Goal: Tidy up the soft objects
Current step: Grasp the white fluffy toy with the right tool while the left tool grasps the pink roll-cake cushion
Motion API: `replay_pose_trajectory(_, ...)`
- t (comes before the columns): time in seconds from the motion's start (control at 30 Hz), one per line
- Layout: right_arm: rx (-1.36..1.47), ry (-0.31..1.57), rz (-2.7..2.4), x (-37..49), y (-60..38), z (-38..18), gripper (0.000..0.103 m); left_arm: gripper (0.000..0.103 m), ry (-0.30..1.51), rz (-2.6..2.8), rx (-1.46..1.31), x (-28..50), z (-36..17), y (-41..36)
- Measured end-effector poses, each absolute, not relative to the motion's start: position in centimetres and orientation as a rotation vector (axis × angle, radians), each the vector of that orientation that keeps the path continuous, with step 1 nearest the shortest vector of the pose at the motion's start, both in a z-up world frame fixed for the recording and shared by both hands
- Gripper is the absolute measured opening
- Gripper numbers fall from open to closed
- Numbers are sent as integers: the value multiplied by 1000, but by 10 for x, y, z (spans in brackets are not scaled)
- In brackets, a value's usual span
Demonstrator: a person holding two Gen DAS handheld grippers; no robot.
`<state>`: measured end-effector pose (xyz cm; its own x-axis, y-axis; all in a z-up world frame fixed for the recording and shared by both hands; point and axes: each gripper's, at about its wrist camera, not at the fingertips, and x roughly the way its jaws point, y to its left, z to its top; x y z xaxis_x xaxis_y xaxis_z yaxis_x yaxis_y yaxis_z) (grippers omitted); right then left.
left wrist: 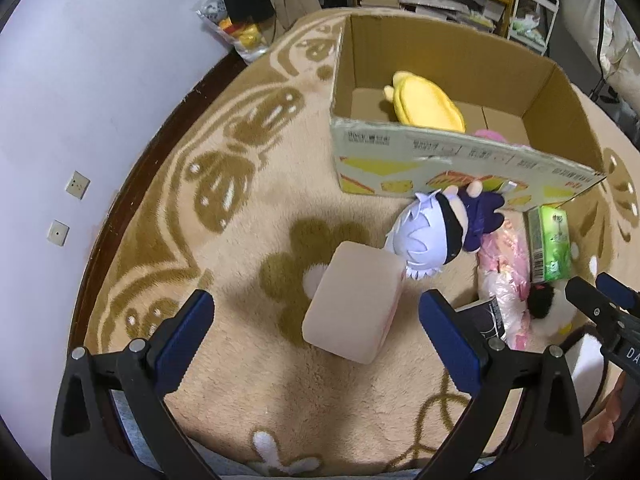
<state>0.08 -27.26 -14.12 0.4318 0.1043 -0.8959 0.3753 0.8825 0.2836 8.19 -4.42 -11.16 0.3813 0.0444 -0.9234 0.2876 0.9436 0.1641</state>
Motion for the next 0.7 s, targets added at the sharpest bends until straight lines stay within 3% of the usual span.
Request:
replay_pose_trajectory(0.33,516,1241,-177,10,-276,-168,92,101,1223,-147,334,92,-133,-53)
replay_pose_trajectory(0.43,521,1272,-183,13,-275,-176,80,101,1248,-143,342,94,-141,-54)
replay_pose_trajectory(0.57,544,1301,-201,12,-279,-184,78,101,1270,-141,365,96,-149,-57)
replay_pose_trajectory(0.63,553,1307,-209,11,-282,-187,68,101,1273,-139,380,95,-151,-59)
replay_pose_trajectory(0.7,574,1314,-202,10,-284,-190,68,101,1280,-139,392,96,-154,-60)
